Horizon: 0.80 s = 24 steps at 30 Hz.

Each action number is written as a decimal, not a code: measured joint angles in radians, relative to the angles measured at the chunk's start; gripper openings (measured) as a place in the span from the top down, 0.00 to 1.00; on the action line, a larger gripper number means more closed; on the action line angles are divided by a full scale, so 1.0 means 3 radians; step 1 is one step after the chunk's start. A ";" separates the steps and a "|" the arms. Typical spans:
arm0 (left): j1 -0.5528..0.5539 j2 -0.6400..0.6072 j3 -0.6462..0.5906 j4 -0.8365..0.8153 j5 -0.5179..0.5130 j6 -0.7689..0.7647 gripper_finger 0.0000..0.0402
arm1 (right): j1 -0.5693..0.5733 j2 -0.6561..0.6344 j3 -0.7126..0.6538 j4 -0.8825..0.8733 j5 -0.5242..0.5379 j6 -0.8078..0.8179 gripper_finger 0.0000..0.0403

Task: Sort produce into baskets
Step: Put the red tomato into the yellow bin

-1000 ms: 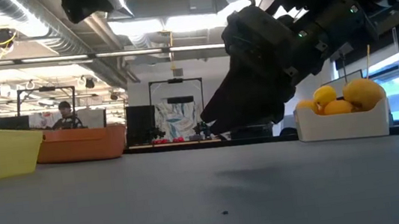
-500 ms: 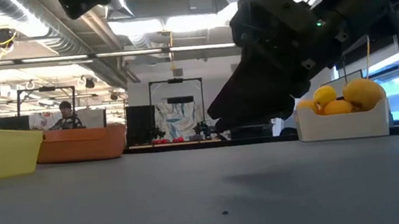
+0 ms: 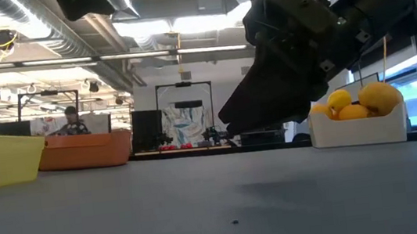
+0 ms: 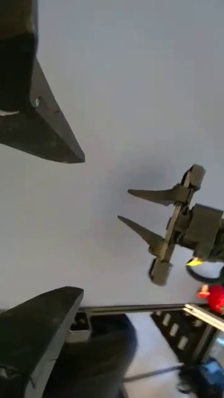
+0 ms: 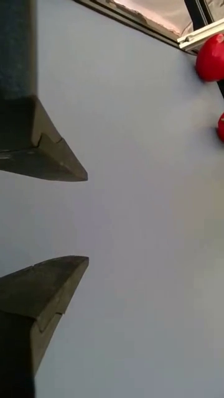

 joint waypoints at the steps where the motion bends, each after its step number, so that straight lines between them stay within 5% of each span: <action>1: 0.0000 0.0000 0.0000 0.0004 0.0000 -0.0070 0.17 | 0.0000 0.0000 0.0000 0.0000 0.0000 0.0000 0.49; 6: -0.0119 0.0000 0.0000 -0.0054 0.0107 -0.0303 0.16 | -0.0008 0.0000 0.0000 0.0000 0.0000 0.0000 0.49; 24: -0.1597 0.0355 0.0000 -0.1146 0.0202 -0.1211 0.16 | -0.0006 0.0114 0.0001 -0.0005 -0.0025 0.0003 0.49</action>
